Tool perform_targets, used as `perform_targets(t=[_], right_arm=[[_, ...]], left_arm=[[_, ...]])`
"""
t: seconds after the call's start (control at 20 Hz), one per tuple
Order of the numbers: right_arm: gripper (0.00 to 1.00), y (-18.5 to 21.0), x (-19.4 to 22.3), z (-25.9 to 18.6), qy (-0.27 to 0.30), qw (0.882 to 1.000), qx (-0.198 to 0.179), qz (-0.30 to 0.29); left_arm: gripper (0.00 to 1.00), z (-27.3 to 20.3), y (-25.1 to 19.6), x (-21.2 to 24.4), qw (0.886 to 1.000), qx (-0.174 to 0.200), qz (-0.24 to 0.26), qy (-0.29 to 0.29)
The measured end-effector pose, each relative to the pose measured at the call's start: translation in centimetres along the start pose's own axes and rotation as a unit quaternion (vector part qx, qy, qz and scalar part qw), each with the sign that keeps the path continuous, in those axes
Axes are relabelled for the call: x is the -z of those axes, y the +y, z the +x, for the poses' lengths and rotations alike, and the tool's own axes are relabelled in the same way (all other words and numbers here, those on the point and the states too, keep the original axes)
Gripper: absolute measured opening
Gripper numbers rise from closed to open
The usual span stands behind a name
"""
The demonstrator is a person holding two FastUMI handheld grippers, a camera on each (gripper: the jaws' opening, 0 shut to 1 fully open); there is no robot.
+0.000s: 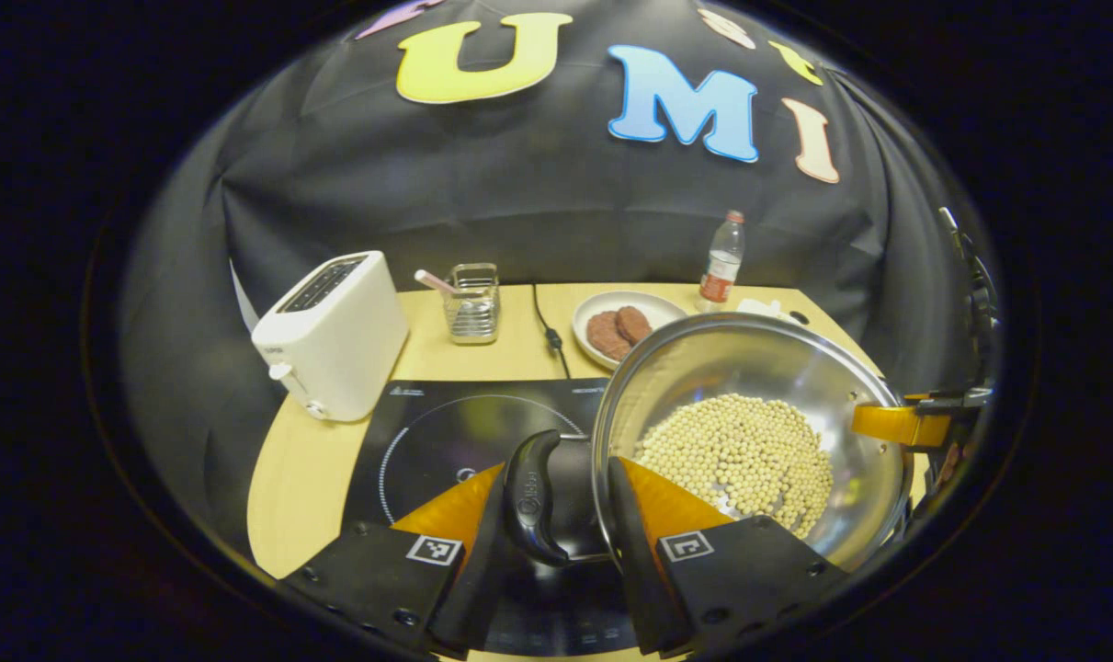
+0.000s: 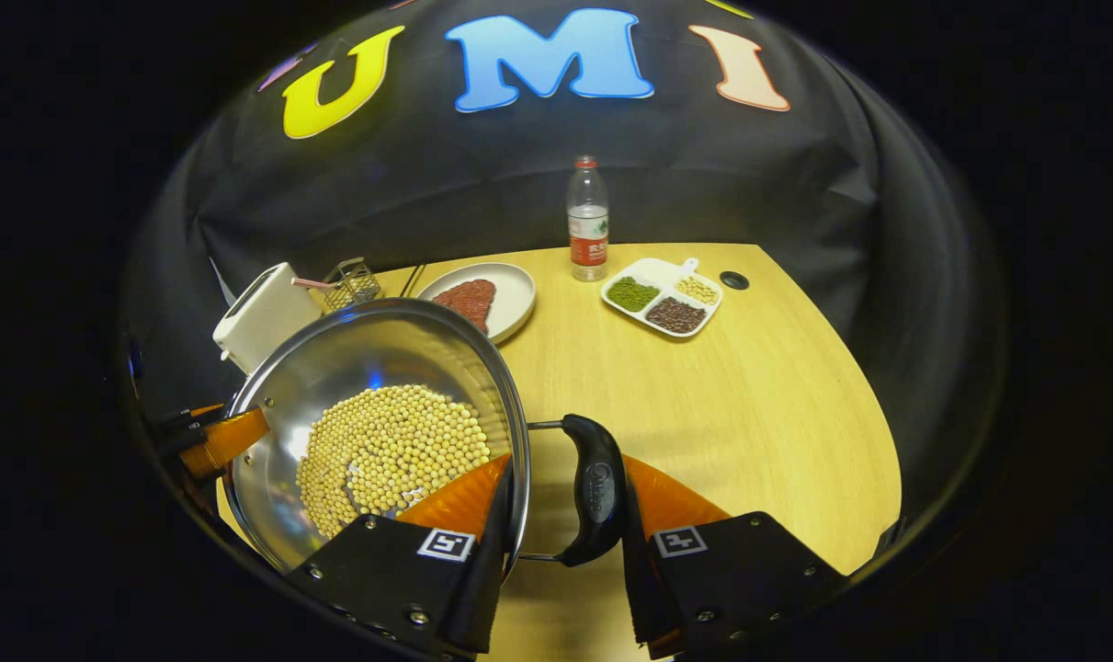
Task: First push the handle of the pot to place it horizontally, then grasp the pot with both hands and set it on the induction cooktop.
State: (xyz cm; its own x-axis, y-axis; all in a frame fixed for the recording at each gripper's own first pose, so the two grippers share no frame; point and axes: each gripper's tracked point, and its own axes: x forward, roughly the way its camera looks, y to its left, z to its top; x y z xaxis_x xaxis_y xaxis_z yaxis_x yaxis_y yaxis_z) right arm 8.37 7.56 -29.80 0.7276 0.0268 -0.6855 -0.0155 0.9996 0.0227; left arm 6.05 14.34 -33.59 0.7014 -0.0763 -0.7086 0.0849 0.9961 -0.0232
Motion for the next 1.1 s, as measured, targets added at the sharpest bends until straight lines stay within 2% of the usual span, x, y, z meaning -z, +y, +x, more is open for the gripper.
perform_targets(t=[0.45, 0.5, 0.55, 0.8, 0.85, 0.9, 0.95, 1.0, 1.1], right_arm=[[0.56, 8.1, 0.5, 1.7, 0.01, 1.0, -0.007, -0.011], [0.56, 8.9, 0.6, 1.9, 0.012, 1.0, -0.008, -0.012], [0.56, 9.6, 0.5, 2.1, 0.012, 1.0, -0.008, -0.014], [0.56, 13.0, 0.7, 3.1, 0.015, 1.0, -0.011, -0.017], [0.56, 13.5, 0.7, 3.2, 0.015, 1.0, -0.011, -0.017], [0.56, 14.0, 0.7, 3.4, 0.014, 1.0, -0.011, -0.016], [0.56, 14.5, 0.7, 3.5, 0.015, 1.0, -0.011, -0.016], [0.56, 15.0, 0.7, 3.6, 0.015, 1.0, -0.01, -0.015], [0.56, 15.9, 0.7, 3.9, 0.015, 1.0, -0.009, -0.014]], left_arm=[[0.64, 0.5, 8.8, 1.0, 1.0, -0.017, -0.01, 0.006], [0.67, 0.6, 9.7, 1.2, 1.0, -0.018, -0.011, 0.007], [0.64, 0.6, 10.5, 1.2, 1.0, -0.019, -0.013, 0.007], [0.64, 1.0, 14.2, 1.1, 1.0, -0.024, -0.016, 0.009], [0.6, 1.1, 14.7, 1.0, 1.0, -0.025, -0.016, 0.009], [0.67, 1.2, 15.3, 1.0, 1.0, -0.024, -0.016, 0.008], [0.67, 1.3, 15.8, 0.9, 1.0, -0.025, -0.015, 0.008], [0.61, 1.5, 16.4, 0.9, 1.0, -0.024, -0.016, 0.008], [0.64, 1.8, 17.3, 0.9, 0.999, -0.025, -0.018, 0.008]])
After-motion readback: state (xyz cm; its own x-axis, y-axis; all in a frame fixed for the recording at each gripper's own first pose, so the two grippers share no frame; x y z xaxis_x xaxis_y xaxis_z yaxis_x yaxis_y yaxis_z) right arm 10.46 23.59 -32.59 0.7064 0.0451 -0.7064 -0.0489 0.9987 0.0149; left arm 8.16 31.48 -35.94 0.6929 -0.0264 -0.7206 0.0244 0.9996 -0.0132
